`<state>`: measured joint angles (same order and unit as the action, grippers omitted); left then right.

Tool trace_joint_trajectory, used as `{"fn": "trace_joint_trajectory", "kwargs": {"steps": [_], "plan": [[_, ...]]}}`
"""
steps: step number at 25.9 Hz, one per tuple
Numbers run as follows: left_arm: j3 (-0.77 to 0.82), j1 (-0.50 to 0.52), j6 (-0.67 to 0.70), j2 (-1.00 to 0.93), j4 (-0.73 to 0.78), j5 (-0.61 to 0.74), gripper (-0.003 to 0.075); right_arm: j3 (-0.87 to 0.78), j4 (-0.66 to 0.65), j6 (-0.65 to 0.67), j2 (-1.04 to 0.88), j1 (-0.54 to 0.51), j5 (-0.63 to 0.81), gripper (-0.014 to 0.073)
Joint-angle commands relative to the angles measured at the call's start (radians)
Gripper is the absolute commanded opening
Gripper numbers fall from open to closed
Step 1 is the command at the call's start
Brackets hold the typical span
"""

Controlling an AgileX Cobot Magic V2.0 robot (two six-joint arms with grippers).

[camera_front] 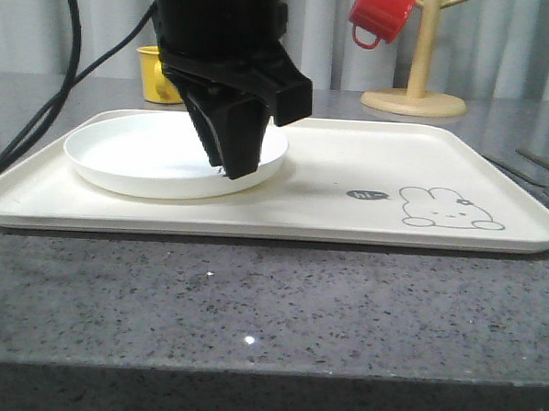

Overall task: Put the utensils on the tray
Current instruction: 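Lift the plate and lower it onto the tray's near-left area, then release the plate and withdraw the left gripper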

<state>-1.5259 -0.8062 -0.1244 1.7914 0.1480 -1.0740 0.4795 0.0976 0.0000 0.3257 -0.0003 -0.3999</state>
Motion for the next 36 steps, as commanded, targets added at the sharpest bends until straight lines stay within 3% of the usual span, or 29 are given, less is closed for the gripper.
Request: {"fn": "trace_joint_trajectory", "kwargs": {"steps": [1,7,15,19,24,32,36], "plan": [[-0.046,-0.007,0.013,-0.049,-0.001,0.014,0.0267,0.037,0.002,-0.013,0.015,-0.008,0.076,0.0533],[-0.067,0.053,0.056,-0.154,-0.003,0.05,0.0249,0.037,0.002,-0.013,0.015,-0.008,0.076,0.0533],[-0.033,0.334,0.066,-0.31,-0.038,-0.013,0.0003,0.037,0.002,-0.013,0.015,-0.008,0.076,0.0533],[0.077,0.492,0.066,-0.399,-0.064,0.014,-0.0019,0.037,0.002,-0.013,0.015,-0.008,0.076,0.0533],[0.294,0.627,0.066,-0.546,-0.131,0.155,-0.0019,0.037,0.002,-0.013,0.015,-0.008,0.076,0.0533],[0.717,0.63,0.066,-0.887,-0.154,0.569,-0.0019,0.037,0.002,-0.013,0.015,-0.008,0.076,0.0533],[0.905,0.63,0.066,-1.083,-0.148,0.679,-0.0019,0.037,0.002,-0.013,0.015,-0.008,0.076,0.0533]]}}
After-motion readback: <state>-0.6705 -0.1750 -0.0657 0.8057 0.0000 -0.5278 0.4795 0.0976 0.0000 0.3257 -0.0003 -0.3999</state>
